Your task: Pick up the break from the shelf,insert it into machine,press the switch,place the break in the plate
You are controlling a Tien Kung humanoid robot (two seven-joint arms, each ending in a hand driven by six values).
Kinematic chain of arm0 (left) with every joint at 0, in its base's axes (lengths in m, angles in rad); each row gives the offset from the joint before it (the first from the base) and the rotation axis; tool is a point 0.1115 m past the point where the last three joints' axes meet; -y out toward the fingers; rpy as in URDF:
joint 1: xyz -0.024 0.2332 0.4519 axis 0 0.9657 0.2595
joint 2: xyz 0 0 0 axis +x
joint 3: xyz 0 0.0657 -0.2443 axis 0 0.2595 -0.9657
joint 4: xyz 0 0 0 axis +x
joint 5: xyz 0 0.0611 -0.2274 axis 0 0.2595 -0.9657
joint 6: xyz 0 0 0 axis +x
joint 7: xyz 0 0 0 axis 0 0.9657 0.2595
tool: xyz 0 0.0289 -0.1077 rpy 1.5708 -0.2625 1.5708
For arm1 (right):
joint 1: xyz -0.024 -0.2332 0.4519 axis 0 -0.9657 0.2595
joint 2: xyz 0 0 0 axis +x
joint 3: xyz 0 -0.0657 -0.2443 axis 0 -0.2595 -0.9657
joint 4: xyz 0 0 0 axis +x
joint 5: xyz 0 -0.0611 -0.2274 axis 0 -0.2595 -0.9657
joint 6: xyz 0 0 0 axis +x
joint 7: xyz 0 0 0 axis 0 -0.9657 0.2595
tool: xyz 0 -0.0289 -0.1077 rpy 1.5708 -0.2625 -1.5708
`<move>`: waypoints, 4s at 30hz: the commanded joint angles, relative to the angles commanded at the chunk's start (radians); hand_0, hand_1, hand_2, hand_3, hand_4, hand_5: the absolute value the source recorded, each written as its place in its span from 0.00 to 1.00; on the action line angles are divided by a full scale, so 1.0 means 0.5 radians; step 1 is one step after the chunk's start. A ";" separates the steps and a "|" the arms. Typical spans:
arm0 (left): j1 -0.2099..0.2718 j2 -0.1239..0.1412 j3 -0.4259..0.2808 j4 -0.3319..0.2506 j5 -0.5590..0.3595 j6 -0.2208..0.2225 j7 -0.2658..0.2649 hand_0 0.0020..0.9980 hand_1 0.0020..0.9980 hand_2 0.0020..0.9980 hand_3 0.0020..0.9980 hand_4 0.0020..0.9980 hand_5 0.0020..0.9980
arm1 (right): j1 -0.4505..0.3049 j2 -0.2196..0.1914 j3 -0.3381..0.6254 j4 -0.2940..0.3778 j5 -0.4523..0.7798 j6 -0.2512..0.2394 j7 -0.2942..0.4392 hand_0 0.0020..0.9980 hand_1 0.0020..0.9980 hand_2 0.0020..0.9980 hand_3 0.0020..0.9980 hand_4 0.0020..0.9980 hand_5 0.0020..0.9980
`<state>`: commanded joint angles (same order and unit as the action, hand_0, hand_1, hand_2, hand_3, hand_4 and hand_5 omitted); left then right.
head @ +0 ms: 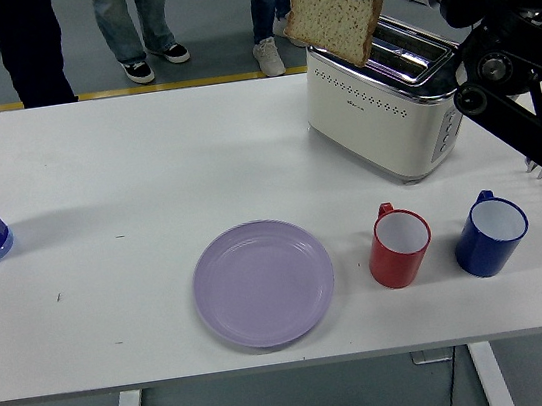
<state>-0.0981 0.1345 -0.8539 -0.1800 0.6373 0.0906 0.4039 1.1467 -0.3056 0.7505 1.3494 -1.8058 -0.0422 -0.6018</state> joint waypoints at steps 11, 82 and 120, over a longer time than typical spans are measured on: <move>-0.004 0.000 0.004 0.000 -0.007 -0.002 -0.002 0.34 0.44 0.59 0.72 0.59 1.00 | -0.031 -0.035 -0.013 0.169 0.041 0.028 -0.023 0.18 0.21 0.43 0.50 0.42 0.00; 0.008 -0.003 -0.005 0.000 -0.001 -0.006 -0.002 0.33 0.44 0.59 0.72 0.59 1.00 | -0.228 -0.166 -0.093 0.859 0.181 0.110 -0.072 0.16 0.20 0.42 0.50 0.42 0.00; -0.003 -0.003 0.002 0.000 -0.015 -0.007 -0.006 0.33 0.44 0.59 0.72 0.59 1.00 | -0.300 -0.160 -0.170 0.859 0.579 0.118 -0.062 0.15 0.19 0.42 0.50 0.43 0.00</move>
<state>-0.0993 0.1328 -0.8529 -0.1800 0.6299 0.0873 0.4010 0.9967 -0.3854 0.6653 1.7790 -1.5162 0.0167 -0.6325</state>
